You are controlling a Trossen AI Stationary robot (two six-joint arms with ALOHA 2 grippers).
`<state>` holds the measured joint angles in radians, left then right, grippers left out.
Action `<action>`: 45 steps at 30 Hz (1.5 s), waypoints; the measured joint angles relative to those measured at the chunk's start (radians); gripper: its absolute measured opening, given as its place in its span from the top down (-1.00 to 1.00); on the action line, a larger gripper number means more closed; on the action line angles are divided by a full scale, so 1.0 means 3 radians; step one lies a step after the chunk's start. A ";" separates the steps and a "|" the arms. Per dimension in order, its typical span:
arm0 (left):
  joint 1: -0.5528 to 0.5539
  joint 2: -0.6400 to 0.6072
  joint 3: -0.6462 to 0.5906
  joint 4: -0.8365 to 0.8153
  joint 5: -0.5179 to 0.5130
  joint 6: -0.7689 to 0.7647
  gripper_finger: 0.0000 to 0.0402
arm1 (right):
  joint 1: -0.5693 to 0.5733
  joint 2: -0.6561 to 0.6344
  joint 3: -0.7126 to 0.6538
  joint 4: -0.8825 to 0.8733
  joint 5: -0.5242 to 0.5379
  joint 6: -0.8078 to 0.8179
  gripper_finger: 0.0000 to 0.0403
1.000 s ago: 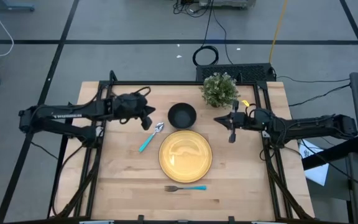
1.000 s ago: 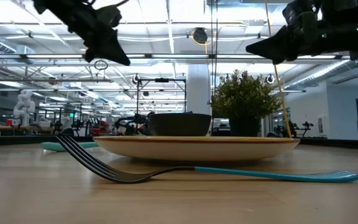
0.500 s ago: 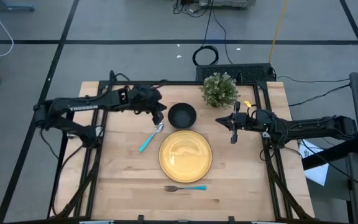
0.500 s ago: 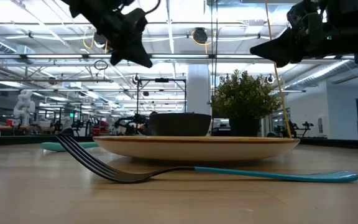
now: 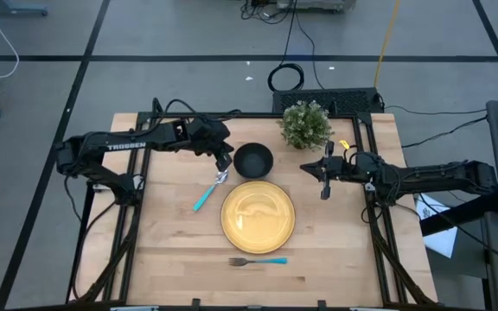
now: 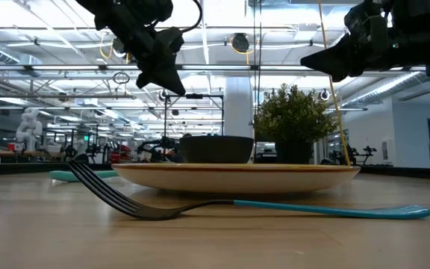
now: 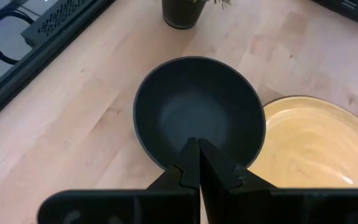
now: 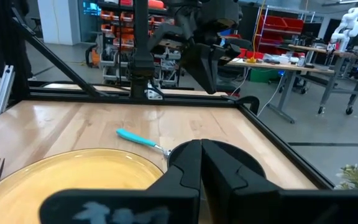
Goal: Set table place
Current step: Put the black bowl on the yellow plate
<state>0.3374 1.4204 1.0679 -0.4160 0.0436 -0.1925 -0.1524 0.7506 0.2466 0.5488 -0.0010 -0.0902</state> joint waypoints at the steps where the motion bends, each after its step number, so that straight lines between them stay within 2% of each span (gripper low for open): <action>1: -0.0001 0.0000 0.0000 0.0003 -0.0012 0.0019 1.00 | 0.0000 0.0000 0.0000 0.0000 0.0000 -0.0006 1.00; 5: 0.0030 0.0075 0.0071 -0.0043 -0.0136 0.0124 1.00 | 0.0000 0.0000 0.0000 0.0003 0.0000 -0.0034 1.00; 8: 0.0084 0.0196 0.0249 -0.0253 -0.0108 0.0150 1.00 | 0.0000 0.0000 0.0000 0.0006 0.0000 -0.0080 1.00; 18: 0.0118 0.0888 0.1327 -0.1156 0.0039 0.0616 1.00 | 0.0000 0.0000 0.0000 -0.0024 0.0000 -0.0089 1.00; 25: 0.0114 0.1316 0.1861 -0.1602 0.0208 0.1014 1.00 | 0.0000 0.0001 0.0000 -0.0186 0.0000 -0.0113 1.00; 33: 0.0129 0.1607 0.2038 -0.1820 0.0181 0.1235 1.00 | 0.0000 0.0000 0.0000 -0.0175 0.0001 -0.0092 1.00; 45: 0.0209 0.1631 0.2038 -0.1839 0.0116 0.1224 1.00 | -0.0001 0.0001 0.0000 -0.0151 0.0001 -0.0092 1.00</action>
<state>0.4003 1.9096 1.6794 -0.9677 0.0784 0.1748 -0.1528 0.7509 0.2466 0.5036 -0.0006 -0.1177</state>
